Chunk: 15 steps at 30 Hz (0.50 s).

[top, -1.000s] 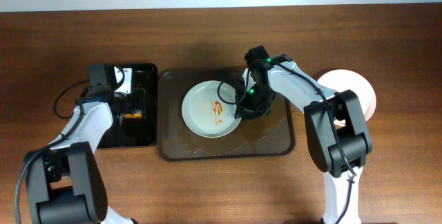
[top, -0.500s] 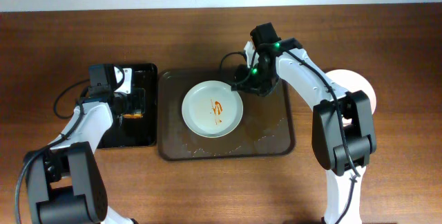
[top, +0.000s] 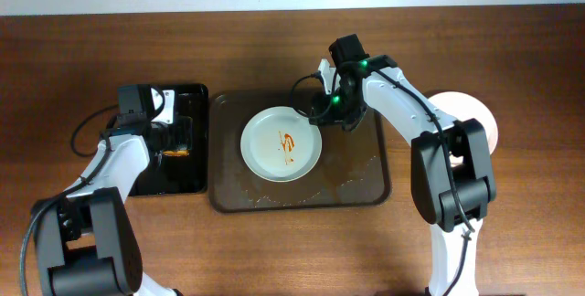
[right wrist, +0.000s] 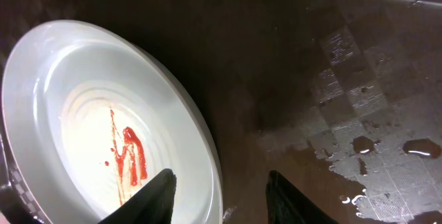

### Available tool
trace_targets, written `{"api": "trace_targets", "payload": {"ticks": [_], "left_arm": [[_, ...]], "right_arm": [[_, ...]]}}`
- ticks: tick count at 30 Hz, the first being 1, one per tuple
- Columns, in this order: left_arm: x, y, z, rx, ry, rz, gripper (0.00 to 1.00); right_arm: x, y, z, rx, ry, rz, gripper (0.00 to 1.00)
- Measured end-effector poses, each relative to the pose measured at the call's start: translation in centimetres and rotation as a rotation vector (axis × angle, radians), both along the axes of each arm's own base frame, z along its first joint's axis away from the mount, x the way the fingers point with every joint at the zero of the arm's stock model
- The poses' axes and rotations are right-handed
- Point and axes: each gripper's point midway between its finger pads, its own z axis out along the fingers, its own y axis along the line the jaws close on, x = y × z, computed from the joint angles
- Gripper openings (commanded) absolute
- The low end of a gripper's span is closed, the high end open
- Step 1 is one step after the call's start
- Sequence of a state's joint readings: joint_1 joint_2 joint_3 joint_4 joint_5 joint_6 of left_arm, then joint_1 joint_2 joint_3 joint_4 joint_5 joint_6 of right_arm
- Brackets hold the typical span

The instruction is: Clean dirty plates on tray and stack at the side

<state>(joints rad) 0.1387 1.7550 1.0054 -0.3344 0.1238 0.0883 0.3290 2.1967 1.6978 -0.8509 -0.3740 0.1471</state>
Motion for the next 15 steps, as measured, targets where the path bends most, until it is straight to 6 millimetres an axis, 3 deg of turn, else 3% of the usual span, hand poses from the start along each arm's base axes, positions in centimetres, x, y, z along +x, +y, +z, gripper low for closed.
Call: {"api": "trace_targets", "payload": {"ticks": [9,15], "left_arm": [[0.0,0.0,0.0,0.000,0.000,0.000,0.66],[0.0,0.0,0.0,0.000,0.000,0.000,0.67]], "right_arm": [[-0.1,0.2,-0.2,-0.013,-0.007,0.018,0.44],[-0.8,1.1,-1.1,-0.058,-0.008,0.048,0.35]]}}
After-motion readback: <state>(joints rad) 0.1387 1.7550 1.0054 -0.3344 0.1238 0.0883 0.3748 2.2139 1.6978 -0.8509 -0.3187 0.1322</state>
